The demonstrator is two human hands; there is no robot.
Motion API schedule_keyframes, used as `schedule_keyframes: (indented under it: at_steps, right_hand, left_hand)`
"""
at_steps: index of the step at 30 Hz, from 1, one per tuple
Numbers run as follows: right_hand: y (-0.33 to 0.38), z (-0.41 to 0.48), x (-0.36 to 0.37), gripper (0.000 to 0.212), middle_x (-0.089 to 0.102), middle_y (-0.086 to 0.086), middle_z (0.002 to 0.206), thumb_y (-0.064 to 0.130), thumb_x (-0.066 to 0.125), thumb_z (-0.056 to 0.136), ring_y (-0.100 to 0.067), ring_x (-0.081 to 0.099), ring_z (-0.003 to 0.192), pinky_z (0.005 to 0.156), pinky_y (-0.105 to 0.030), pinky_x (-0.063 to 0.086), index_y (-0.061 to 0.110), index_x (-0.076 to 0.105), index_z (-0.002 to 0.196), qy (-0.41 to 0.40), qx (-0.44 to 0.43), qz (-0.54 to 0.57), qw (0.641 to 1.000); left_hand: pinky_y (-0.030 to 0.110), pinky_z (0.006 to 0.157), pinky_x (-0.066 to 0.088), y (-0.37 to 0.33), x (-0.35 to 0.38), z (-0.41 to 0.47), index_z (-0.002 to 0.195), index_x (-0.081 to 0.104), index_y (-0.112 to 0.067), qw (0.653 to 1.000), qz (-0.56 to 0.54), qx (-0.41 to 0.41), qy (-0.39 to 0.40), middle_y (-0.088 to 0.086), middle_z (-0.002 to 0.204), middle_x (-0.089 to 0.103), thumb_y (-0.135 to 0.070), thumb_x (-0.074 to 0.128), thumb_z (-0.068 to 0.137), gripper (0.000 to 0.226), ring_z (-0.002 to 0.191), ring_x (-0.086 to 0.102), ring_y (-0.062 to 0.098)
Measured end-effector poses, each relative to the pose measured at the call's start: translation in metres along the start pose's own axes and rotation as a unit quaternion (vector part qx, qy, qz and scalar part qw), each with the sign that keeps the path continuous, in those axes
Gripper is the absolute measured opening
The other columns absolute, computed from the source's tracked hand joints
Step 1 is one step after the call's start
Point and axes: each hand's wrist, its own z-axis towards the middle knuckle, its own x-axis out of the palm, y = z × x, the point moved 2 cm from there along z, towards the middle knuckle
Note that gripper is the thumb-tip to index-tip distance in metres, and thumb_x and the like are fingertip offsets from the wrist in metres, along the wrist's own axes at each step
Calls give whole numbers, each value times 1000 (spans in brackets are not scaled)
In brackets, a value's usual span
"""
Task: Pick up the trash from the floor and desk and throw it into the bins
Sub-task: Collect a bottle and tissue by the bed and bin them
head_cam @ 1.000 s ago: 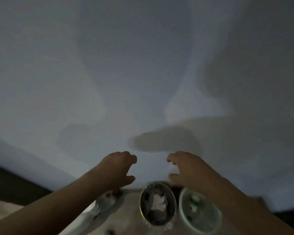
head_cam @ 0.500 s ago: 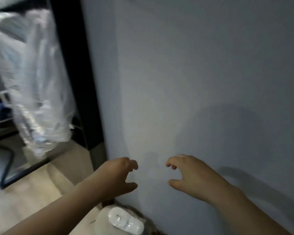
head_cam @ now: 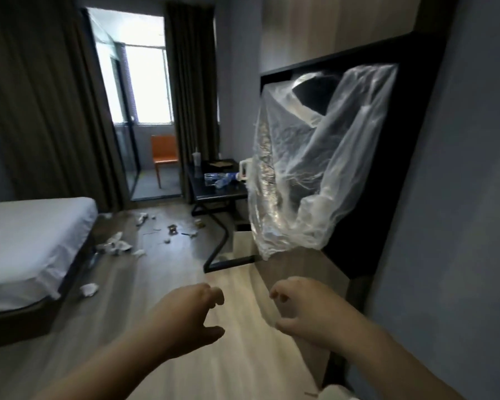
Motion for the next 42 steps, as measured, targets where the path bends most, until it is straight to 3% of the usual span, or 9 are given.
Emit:
schedule_keyframes:
  at_steps: [9, 18, 32, 42]
  right_hand:
    - [97, 132, 50, 44, 55, 10, 123, 40, 61, 86, -8, 49, 115, 93, -23, 40, 31, 51, 128, 75, -128, -11, 989]
    - [111, 290, 79, 44, 55, 11, 122, 40, 61, 86, -9, 50, 114, 88, -23, 43, 32, 51, 128, 95, -181, -2, 979]
    - [110, 512, 101, 44, 57, 10, 122, 41, 60, 86, -10, 52, 114, 93, -28, 46, 31, 52, 128, 137, -206, -22, 969]
    - [167, 691, 141, 46, 58, 9, 123, 40, 60, 86, -10, 54, 112, 91, -27, 47, 29, 52, 130, 158, -205, -24, 966]
  left_hand:
    - [20, 84, 44, 149, 6, -38, 118, 51, -34, 987, -41, -152, -3, -17, 115, 54, -52, 61, 81, 43, 102, 54, 4]
    - [24, 89, 46, 264, 4, 26, 115, 53, -32, 972, -32, -232, -2, -14, 115, 55, -52, 61, 80, 42, 101, 55, 5]
    - [19, 87, 43, 411, -9, 159, 122, 52, -30, 959, -28, -282, 1, -13, 118, 55, -50, 60, 83, 45, 104, 54, 5]
    - [19, 83, 43, 582, -4, 239, 119, 54, -29, 955, -52, -292, -11, -13, 117, 57, -51, 60, 82, 44, 103, 56, 5]
